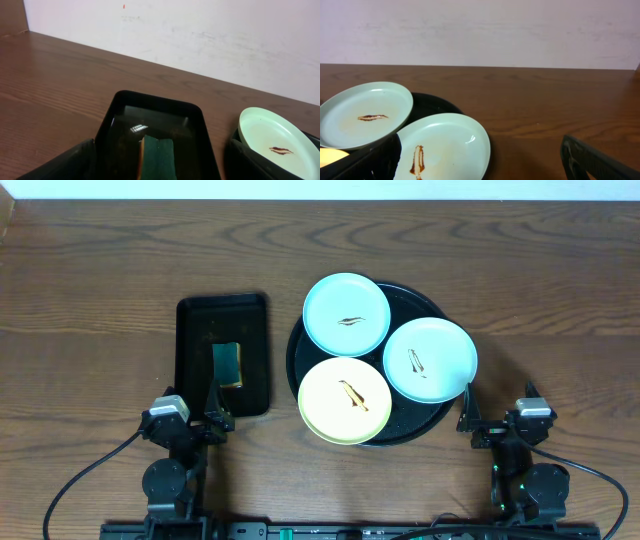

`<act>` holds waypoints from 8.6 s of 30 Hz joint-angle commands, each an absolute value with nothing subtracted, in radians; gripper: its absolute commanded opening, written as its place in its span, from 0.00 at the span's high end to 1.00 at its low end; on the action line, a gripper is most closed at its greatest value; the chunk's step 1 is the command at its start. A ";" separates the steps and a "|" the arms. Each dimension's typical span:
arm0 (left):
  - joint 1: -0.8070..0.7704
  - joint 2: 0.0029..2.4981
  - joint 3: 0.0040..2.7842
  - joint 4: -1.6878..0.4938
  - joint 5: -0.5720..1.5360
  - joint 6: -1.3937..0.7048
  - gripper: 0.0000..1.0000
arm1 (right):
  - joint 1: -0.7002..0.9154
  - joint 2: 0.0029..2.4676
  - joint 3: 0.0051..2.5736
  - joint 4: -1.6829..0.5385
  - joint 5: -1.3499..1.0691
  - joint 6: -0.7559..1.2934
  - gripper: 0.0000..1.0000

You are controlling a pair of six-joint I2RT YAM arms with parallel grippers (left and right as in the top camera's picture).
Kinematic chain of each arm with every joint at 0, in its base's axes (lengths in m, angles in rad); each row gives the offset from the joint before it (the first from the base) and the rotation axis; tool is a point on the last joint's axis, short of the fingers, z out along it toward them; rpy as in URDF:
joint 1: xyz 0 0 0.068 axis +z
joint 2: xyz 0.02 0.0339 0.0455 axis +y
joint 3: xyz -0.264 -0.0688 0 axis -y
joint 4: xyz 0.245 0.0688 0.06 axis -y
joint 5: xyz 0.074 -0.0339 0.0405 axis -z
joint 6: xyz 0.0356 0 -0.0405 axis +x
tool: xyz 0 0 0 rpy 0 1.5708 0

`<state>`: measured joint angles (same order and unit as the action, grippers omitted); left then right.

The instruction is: Clean dirty plates on tray and stack at the side

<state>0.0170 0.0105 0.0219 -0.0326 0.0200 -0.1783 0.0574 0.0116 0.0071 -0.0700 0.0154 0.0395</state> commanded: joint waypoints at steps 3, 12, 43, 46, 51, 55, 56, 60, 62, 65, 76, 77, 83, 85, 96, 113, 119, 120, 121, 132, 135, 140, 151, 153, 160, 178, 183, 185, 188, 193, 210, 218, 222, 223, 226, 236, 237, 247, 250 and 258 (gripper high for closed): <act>0.016 0.004 0.004 -0.070 0.015 -0.158 0.18 | 0.065 0.007 0.006 -0.074 0.019 0.025 0.01; 0.016 0.004 0.004 -0.070 0.015 -0.158 0.18 | 0.065 0.007 0.006 -0.074 0.019 0.025 0.01; 0.016 0.004 0.004 -0.070 0.015 -0.158 0.18 | 0.065 0.007 0.006 -0.074 0.019 0.025 0.01; 0.016 0.004 0.004 -0.070 0.015 -0.158 0.18 | 0.065 0.007 0.006 -0.074 0.019 0.025 0.01; 0.016 0.004 0.004 -0.070 0.015 -0.158 0.18 | 0.065 0.007 0.006 -0.067 0.018 0.025 0.01; 0.016 0.004 0.004 -0.070 0.015 -0.158 0.18 | 0.065 0.007 0.006 -0.074 0.018 0.025 0.01; 0.016 0.004 0.004 -0.070 0.015 -0.158 0.18 | 0.065 0.007 0.006 -0.074 0.018 0.025 0.01; 0.016 0.004 0.004 -0.070 0.015 -0.158 0.18 | 0.065 0.007 0.006 -0.072 0.017 0.031 0.01; 0.016 0.004 0.004 -0.070 0.015 -0.158 0.18 | 0.065 0.007 0.006 -0.072 0.015 0.065 0.01; 0.016 0.004 0.004 -0.070 0.014 -0.158 0.18 | 0.065 0.007 0.006 -0.072 0.015 0.146 0.01; 0.016 0.066 0.090 -0.167 0.018 -0.260 0.18 | 0.065 0.102 0.129 -0.244 0.019 0.213 0.01; 0.016 0.092 0.117 -0.191 0.018 -0.260 0.18 | 0.065 0.131 0.155 -0.270 0.019 0.213 0.01; 0.016 0.356 0.310 -0.295 0.020 -0.260 0.18 | 0.065 0.368 0.342 -0.375 0.018 0.213 0.01; 0.016 0.474 0.401 -0.352 0.019 -0.260 0.18 | 0.065 0.458 0.415 -0.405 0.017 0.213 0.01; 0.016 0.990 0.964 -0.815 0.019 -0.179 0.18 | 0.062 0.913 0.842 -0.725 -0.088 0.190 0.01; 0.016 1.242 1.071 -0.704 0.011 -0.177 0.18 | 0.062 1.105 1.017 -0.847 -0.052 0.115 0.03; 0.016 1.445 1.071 -0.693 0.015 -0.177 0.18 | 0.062 1.105 1.017 -0.848 -0.052 0.115 0.01; 0.016 1.475 1.071 -0.685 0.016 -0.177 0.18 | 0.062 1.105 1.017 -0.848 -0.052 0.115 0.01; 0.016 1.503 1.071 -0.677 0.020 -0.177 0.19 | 0.062 1.105 1.017 -0.848 -0.052 0.115 0.01; 0.013 1.727 1.071 -0.626 0.089 -0.178 0.24 | 0.062 1.105 1.017 -0.849 -0.053 0.115 0.01; 0.013 1.759 1.071 -0.625 0.098 -0.177 0.30 | 0.062 1.105 1.017 -0.848 -0.053 0.115 0.01; 0.013 1.777 1.071 -0.618 0.097 -0.178 0.38 | 0.062 1.105 1.017 -0.849 -0.053 0.115 0.01; -0.040 1.786 1.065 -0.602 0.041 -0.178 0.48 | 0.062 1.105 1.017 -0.850 -0.053 0.115 0.01; -0.057 1.786 1.065 -0.603 -0.009 -0.178 0.48 | 0.062 1.105 1.017 -0.851 -0.053 0.115 0.01; -0.089 1.786 1.065 -0.605 -0.091 -0.197 0.50 | 0.062 1.105 1.017 -0.854 -0.052 0.115 0.01; -0.091 1.793 1.034 -0.588 -0.091 -0.204 0.92 | 0.062 1.105 1.017 -0.857 -0.052 0.115 0.01; -0.091 1.771 1.056 -0.612 -0.087 -0.204 0.92 | 0.062 1.105 1.017 -0.857 -0.052 0.115 0.01; -0.091 1.735 1.091 -0.656 -0.084 -0.204 0.92 | 0.062 1.105 1.017 -0.857 -0.048 0.115 0.01; -0.087 1.657 1.119 -0.683 -0.062 -0.205 0.93 | 0.062 1.105 1.017 -0.858 -0.049 0.115 0.01; -0.062 1.599 1.119 -0.633 0.007 -0.249 0.92 | 0.062 1.105 1.017 -0.860 -0.049 0.115 0.01; 0.117 1.859 1.114 -0.579 0.448 -0.271 0.93 | 0.062 1.105 1.017 -0.869 -0.049 0.115 0.01; 0.215 1.887 1.114 -0.642 0.294 -0.271 0.93 | 0.062 1.105 1.017 -0.872 -0.049 0.115 0.01; 0.215 1.882 1.114 -0.654 0.276 -0.267 0.92 | 0.062 1.105 1.017 -0.873 -0.049 0.115 0.01; 0.210 1.879 1.114 -0.653 0.276 -0.267 0.93 | 0.062 1.105 1.017 -0.873 -0.049 0.115 0.01; 0.189 1.863 1.114 -0.653 0.295 -0.266 0.93 | 0.062 1.105 1.017 -0.873 -0.049 0.115 0.01; 0.049 1.659 1.114 -0.691 -0.002 -0.270 0.93 | 0.062 1.105 1.017 -0.874 -0.015 0.115 0.01; 0.040 1.652 1.114 -0.696 -0.028 -0.275 0.92 | 0.062 1.105 1.017 -0.874 -0.015 0.115 0.01; 0.009 1.739 1.075 -0.689 -0.045 -0.275 0.92 | 0.062 1.105 1.017 -0.872 -0.015 0.115 0.01; 0.009 1.779 1.073 -0.683 -0.044 -0.275 0.92 | 0.062 1.105 1.017 -0.872 -0.015 0.115 0.01; 0.009 1.815 1.075 -0.672 -0.042 -0.275 0.93 | 0.062 1.105 1.017 -0.872 -0.015 0.115 0.01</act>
